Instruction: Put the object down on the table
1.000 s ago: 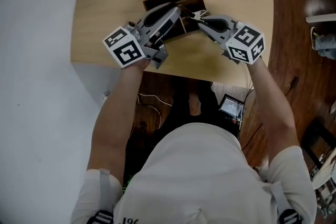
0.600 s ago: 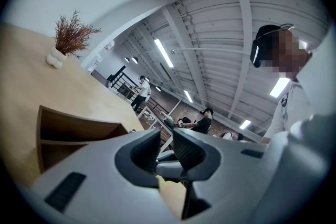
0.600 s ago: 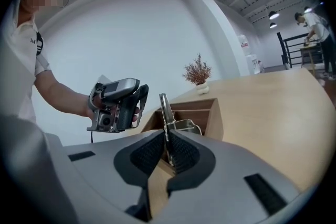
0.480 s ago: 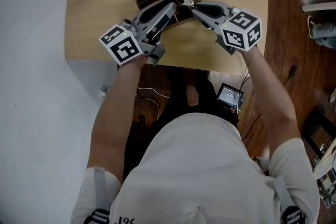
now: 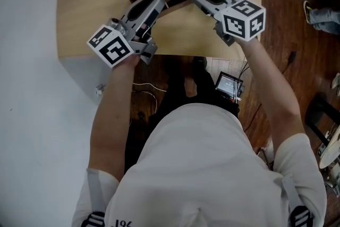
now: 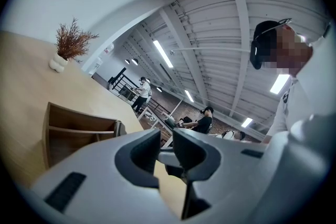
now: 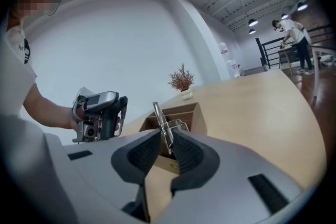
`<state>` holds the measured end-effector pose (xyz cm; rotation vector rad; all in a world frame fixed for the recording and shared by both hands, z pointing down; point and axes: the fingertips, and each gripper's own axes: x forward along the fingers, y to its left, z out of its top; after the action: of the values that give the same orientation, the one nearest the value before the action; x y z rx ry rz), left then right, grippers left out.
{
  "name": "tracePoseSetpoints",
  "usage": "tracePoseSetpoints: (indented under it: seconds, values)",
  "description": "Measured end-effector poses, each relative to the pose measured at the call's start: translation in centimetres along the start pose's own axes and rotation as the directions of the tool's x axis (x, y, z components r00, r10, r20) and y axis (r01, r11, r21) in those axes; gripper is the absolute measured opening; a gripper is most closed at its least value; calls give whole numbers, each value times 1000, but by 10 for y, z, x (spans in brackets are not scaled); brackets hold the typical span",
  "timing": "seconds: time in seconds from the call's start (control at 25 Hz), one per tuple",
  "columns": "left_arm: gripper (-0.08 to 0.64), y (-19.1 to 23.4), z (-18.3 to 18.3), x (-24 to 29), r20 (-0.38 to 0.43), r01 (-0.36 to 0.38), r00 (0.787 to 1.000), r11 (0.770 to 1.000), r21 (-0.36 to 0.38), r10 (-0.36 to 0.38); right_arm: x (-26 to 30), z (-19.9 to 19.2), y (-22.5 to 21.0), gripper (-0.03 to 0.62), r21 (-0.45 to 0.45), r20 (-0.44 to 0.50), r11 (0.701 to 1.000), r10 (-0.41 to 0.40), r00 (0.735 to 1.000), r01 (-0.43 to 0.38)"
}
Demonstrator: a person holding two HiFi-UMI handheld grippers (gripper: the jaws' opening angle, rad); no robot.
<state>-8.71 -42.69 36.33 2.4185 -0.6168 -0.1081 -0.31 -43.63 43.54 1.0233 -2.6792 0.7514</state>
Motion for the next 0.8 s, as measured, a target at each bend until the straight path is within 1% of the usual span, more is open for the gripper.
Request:
tracePoseSetpoints:
  seconds: [0.16, 0.28, 0.44, 0.52, 0.64, 0.72, 0.8]
  values:
    - [69, 2, -7, -1, -8, 5, 1000, 1000, -13, -5, -8, -4, -3, 51, 34, 18, 999, -28, 999, 28]
    - [69, -5, -9, -8, -2, 6, 1000, 1000, -22, -6, -17, -2, 6, 51, 45, 24, 998, -37, 999, 36]
    - [69, -26, -12, -30, -3, -8, 1000, 1000, -18, 8, -33, -5, 37, 51, -40, -49, 997, -72, 996, 70]
    - [69, -34, -15, -39, -9, -12, 1000, 1000, -19, 12, -39, -6, 48, 51, -61, -65, 994, -91, 994, 88]
    - [69, -42, -19, -50, -14, -11, 1000, 1000, -25, 11, -46, -3, 57, 46, -38, -52, 993, -116, 992, 114]
    - [67, -49, -23, -56, -18, 0, 1000, 1000, -31, -1, -51, 0, 61, 6, -8, -39, 991, -136, 990, 136]
    - [67, -59, -27, -62, -30, 20, 999, 999, -34, -21, -58, 4, 68, 2, 26, -19, 989, -143, 989, 144]
